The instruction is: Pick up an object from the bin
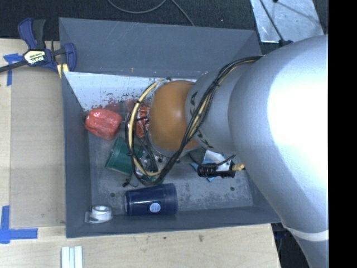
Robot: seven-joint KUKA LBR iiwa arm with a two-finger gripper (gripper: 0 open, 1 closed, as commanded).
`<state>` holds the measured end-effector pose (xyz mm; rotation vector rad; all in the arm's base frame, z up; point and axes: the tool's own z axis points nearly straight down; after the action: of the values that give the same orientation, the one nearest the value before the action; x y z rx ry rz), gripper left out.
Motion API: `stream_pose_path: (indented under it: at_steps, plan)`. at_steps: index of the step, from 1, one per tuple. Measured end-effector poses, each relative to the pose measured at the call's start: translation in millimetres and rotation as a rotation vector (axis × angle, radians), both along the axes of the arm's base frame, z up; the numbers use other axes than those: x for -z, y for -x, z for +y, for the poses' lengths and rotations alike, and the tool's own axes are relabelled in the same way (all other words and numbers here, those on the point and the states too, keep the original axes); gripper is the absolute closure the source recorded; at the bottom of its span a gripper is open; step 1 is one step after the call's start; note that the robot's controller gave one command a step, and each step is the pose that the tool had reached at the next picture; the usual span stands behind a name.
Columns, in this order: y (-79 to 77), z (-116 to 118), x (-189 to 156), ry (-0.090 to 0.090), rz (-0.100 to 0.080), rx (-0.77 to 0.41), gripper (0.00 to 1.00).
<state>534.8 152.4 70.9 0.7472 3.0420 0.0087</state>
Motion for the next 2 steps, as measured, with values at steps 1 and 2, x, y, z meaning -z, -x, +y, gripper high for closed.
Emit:
stream_pose_path:
  at_steps: [1,2]
  plan:
    - [0.8,-0.5,-0.9,0.001,0.0,0.002,1.0]
    - [1.4,-0.8,-4.0,0.001,0.0,0.002,1.0]
